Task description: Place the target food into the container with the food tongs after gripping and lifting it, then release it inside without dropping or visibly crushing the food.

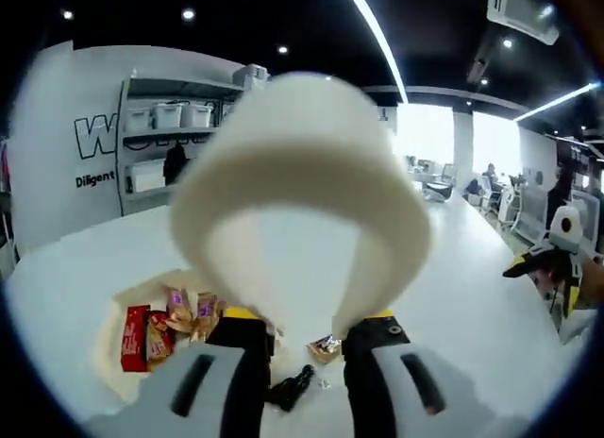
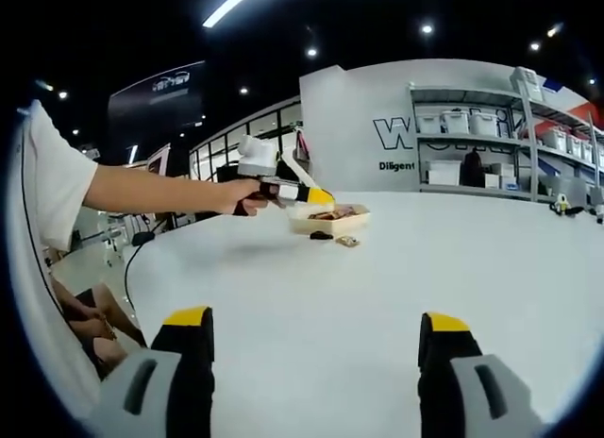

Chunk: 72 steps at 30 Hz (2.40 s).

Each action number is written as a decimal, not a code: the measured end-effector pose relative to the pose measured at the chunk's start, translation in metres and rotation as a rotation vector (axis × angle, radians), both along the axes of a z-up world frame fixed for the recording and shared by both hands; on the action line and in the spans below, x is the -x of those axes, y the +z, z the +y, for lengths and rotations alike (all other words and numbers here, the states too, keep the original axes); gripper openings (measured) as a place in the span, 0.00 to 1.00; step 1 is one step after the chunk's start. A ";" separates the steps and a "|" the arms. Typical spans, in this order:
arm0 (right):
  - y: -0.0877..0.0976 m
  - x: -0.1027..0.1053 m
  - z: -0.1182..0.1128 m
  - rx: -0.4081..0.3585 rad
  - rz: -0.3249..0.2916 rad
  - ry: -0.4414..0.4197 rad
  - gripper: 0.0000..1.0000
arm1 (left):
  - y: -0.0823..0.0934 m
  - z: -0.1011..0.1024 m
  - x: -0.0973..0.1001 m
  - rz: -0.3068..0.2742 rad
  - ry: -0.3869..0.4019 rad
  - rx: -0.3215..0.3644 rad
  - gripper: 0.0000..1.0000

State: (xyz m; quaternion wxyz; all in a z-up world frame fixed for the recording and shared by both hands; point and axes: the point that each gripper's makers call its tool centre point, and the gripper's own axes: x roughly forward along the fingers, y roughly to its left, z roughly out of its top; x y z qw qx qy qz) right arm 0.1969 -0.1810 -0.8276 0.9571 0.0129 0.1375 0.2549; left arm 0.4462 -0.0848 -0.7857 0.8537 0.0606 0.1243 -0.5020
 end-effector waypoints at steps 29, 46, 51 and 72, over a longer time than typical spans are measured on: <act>0.006 -0.002 -0.036 0.000 -0.026 -0.079 0.97 | -0.053 -0.041 -0.001 0.069 -0.122 -0.126 0.27; 0.009 0.005 -0.031 -0.002 -0.036 -0.068 0.94 | -0.059 -0.034 0.043 0.137 -0.158 -0.169 0.28; 0.012 0.008 -0.025 0.002 -0.045 -0.057 0.93 | -0.058 -0.032 0.062 0.135 -0.176 -0.173 0.28; 0.016 0.023 -0.008 0.021 -0.060 -0.025 0.92 | -0.055 -0.018 0.081 0.184 -0.004 -0.162 0.28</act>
